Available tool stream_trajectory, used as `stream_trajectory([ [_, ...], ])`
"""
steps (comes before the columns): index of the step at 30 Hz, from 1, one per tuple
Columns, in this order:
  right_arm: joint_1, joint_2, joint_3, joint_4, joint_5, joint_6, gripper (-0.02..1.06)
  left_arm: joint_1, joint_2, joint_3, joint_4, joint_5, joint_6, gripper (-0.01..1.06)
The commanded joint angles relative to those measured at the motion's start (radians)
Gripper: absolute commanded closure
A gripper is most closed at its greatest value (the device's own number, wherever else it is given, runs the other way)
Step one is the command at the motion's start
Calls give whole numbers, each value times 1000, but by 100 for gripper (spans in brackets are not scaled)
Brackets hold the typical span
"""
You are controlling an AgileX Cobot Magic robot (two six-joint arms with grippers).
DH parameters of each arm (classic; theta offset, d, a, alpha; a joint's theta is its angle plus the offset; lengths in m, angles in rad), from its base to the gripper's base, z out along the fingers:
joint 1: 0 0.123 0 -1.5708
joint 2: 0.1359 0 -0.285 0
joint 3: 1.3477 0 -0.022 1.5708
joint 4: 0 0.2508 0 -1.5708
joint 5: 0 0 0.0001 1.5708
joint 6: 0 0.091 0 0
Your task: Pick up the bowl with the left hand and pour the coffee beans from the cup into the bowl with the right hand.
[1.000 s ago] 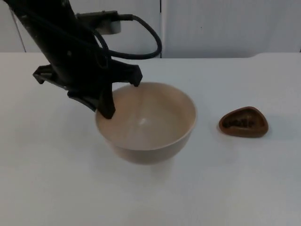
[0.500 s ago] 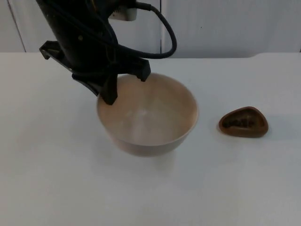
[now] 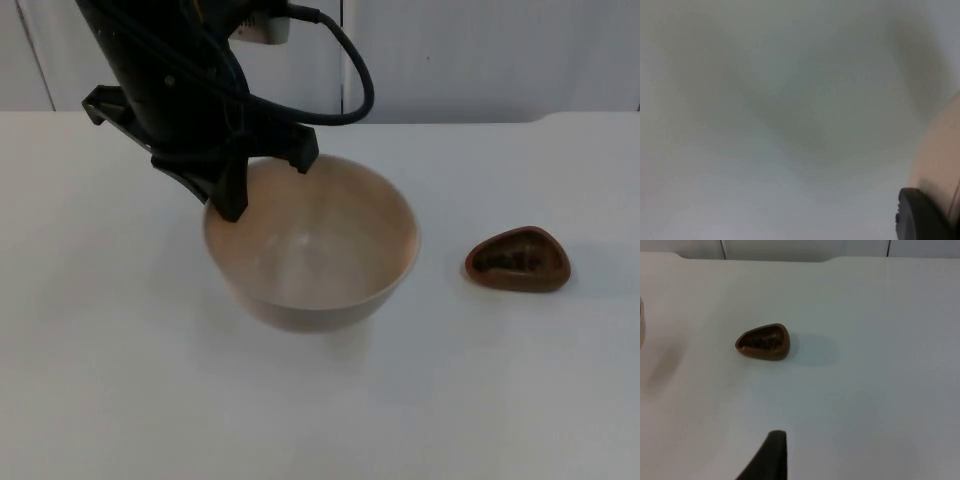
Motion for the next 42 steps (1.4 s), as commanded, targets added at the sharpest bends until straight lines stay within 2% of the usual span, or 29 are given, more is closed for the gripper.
stream_trajectory([
  [1,-7,-3,5,0,-4,6,-1,-4,-15,-6,2,9,-6,105],
  [14,-7,-3,-1,0,-10,8,-1,-4,-15,-6,2,-2,-6,105],
  [21,-7,63,-80,0,-22,8,-1,-4,-11,16,7,-22,-10,105],
  [28,-7,281,-187,0,-69,8,-1,-4,36,18,21,-26,-35,105],
  [31,-7,435,-252,0,-98,8,-1,-4,55,26,30,-28,-73,105],
  [38,-7,674,-373,13,-103,8,-1,-4,55,26,44,-38,-79,105],
  [42,-3,862,-484,48,-101,8,-1,-4,55,26,53,-38,-79,105],
])
